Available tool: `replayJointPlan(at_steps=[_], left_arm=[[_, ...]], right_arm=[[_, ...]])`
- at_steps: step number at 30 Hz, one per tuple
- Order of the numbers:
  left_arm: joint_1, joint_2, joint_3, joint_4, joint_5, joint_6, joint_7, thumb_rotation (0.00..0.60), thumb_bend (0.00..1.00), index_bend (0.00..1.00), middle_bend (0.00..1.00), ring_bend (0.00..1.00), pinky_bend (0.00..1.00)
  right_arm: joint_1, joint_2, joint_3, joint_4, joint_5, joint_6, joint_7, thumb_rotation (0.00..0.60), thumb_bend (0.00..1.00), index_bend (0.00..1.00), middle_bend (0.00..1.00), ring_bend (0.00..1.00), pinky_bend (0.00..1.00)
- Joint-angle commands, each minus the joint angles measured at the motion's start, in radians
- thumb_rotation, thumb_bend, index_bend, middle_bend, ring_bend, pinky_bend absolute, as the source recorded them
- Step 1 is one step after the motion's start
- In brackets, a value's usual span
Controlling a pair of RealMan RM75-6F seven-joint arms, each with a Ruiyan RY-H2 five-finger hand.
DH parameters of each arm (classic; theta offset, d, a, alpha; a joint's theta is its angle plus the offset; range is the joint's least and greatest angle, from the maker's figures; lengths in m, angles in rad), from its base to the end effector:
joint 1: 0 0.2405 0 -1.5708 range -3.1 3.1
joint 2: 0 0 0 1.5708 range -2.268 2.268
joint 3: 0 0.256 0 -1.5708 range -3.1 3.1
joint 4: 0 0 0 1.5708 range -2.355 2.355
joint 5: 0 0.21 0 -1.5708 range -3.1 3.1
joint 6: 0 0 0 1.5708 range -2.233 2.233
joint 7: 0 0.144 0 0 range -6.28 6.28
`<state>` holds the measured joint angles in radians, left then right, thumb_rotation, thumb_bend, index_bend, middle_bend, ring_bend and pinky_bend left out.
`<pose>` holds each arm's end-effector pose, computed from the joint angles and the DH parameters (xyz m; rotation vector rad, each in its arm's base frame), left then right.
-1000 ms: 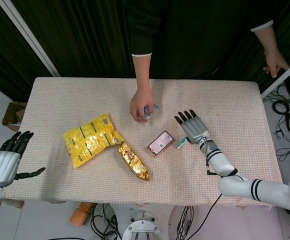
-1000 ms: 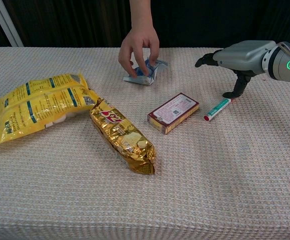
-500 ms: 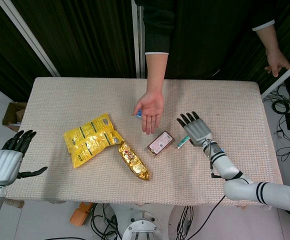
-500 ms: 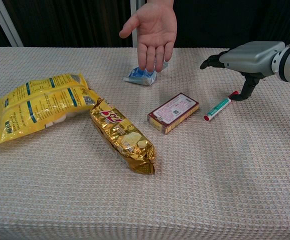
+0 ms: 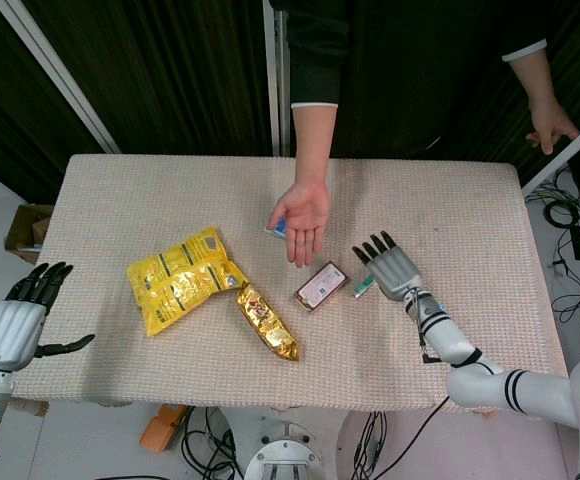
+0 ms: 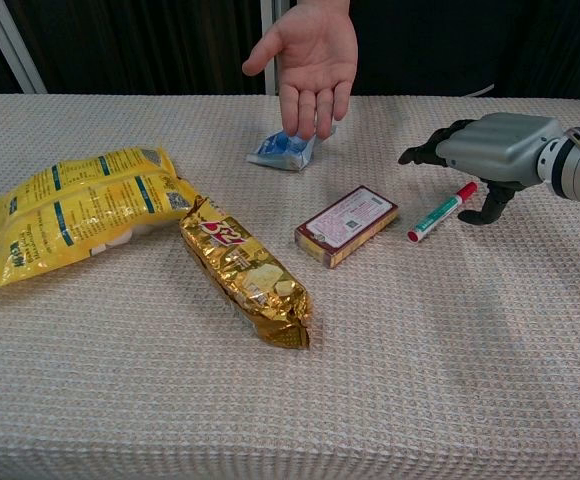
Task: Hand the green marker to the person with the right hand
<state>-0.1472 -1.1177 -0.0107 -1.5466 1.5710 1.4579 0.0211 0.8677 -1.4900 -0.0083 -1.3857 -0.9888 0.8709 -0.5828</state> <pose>-0.3084 0.1928 0.1530 -1.5384 -0.8109 -0.8771 -0.1859 -0.3579 -0.0158 2.0614 -0.6290 0.5043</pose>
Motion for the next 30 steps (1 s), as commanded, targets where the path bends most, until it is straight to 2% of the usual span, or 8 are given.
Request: replayJointPlan(at_steps=[1, 4, 12, 26, 30], left_arm=[[0.001, 0.002, 0.001, 0.001, 0.000, 0.000, -0.001, 0.308, 0.00, 0.04, 0.06, 0.07, 0.21], [0.001, 0.002, 0.002, 0.002, -0.001, -0.001, -0.003, 0.308, 0.00, 0.04, 0.06, 0.07, 0.21], [0.002, -0.004, 0.004, 0.006, -0.002, -0.001, 0.001, 0.306, 0.00, 0.04, 0.06, 0.07, 0.21], [0.005, -0.004, 0.008, 0.016, -0.001, -0.003, -0.012, 0.306, 0.00, 0.04, 0.06, 0.07, 0.21], [0.005, -0.007, 0.008, 0.021, -0.002, -0.005, -0.017, 0.309, 0.00, 0.04, 0.06, 0.07, 0.21]], right_arm=[[-0.016, -0.030, 0.000, 0.036, -0.038, 0.011, 0.027, 0.600, 0.29, 0.23, 0.26, 0.00, 0.00], [-0.024, -0.043, 0.007, 0.054, -0.054, 0.012, 0.044, 0.600, 0.29, 0.30, 0.32, 0.01, 0.00], [-0.043, -0.067, 0.015, 0.088, -0.094, 0.032, 0.045, 0.600, 0.29, 0.43, 0.40, 0.08, 0.00], [-0.066, -0.092, 0.017, 0.125, -0.142, 0.033, 0.020, 0.600, 0.24, 0.46, 0.42, 0.09, 0.00], [-0.076, -0.109, 0.024, 0.145, -0.163, 0.055, 0.018, 0.600, 0.25, 0.54, 0.47, 0.12, 0.00]])
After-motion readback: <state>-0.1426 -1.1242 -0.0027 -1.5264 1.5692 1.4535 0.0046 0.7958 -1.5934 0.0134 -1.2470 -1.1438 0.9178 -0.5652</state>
